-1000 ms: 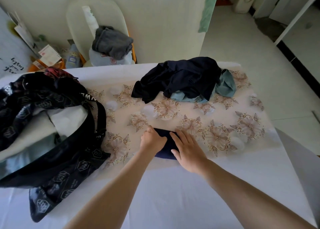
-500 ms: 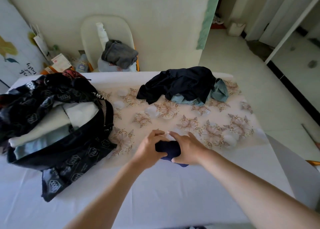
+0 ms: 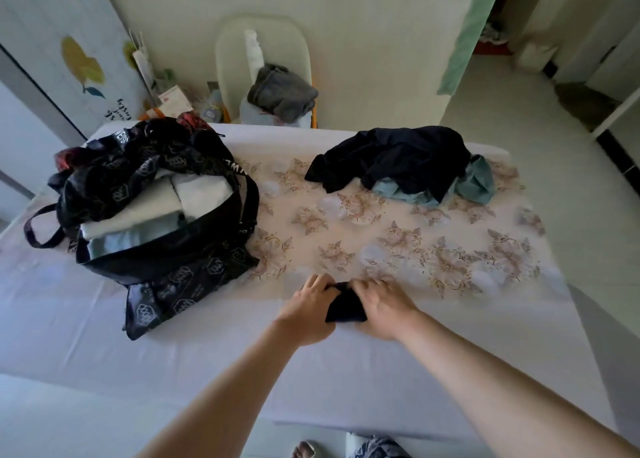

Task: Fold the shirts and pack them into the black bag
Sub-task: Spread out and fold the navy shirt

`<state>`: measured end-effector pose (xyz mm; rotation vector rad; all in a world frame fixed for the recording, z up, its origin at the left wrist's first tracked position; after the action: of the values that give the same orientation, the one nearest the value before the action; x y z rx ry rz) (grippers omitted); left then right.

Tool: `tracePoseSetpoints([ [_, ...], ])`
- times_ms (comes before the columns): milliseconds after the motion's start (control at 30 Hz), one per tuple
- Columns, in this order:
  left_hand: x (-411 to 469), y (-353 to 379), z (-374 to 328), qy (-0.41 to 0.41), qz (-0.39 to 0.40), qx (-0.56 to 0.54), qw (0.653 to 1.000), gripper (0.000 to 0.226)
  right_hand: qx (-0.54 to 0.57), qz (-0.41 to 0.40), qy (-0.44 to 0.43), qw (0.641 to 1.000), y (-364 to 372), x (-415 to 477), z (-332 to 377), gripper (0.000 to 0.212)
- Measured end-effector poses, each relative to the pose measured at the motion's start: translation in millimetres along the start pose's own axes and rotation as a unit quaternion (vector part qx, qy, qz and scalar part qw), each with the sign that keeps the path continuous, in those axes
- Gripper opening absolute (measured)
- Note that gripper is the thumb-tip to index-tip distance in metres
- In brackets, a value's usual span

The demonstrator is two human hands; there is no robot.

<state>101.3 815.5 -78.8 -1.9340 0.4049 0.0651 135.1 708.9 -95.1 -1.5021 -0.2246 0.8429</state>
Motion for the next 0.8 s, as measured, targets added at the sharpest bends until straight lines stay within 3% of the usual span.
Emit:
tracePoseSetpoints([
  [100, -1.5, 6.6, -3.4, -0.013, 0.016, -0.01, 1.0, 0.063, 0.017, 0.024, -0.023, 0.999, 3.4, -2.4, -2.7, 0.078],
  [233, -0.1, -8.2, -1.2, -0.047, 0.017, -0.05, 0.997, 0.054, 0.056, 0.027, -0.064, 0.996, -20.4, 2.2, 0.7, 0.063],
  [367, -8.2, -57.6, 4.0, -0.068, -0.036, -0.055, 0.995, 0.039, 0.094, -0.01, -0.107, 0.99, -64.4, 20.8, 19.1, 0.05],
  [500, -29.2, -113.5, 32.2, -0.074, -0.124, -0.05, 0.988, 0.048, 0.1, -0.067, -0.156, 0.98, -110.7, 45.5, 57.5, 0.058],
  [633, -58.4, -163.3, 75.5, -0.103, -0.195, -0.048, 0.974, 0.045, 0.119, -0.089, -0.181, 0.972, -148.5, 76.8, 105.1, 0.05],
  [800, -91.0, -201.0, 151.4, -0.165, -0.253, -0.03, 0.953, 0.06, 0.114, -0.11, -0.156, 0.975, -178.5, 123.1, 154.6, 0.043],
])
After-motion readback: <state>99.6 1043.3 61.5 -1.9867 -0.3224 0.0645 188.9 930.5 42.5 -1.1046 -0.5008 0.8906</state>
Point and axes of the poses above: each hand's wrist, its own x-axis towards the middle knuckle, its own y-axis out of the palm, z = x × y, the point moved 9 cm from there along x, towards the middle knuckle, and after that the axes turned 2 degrees about x, right-handed, at the moved point
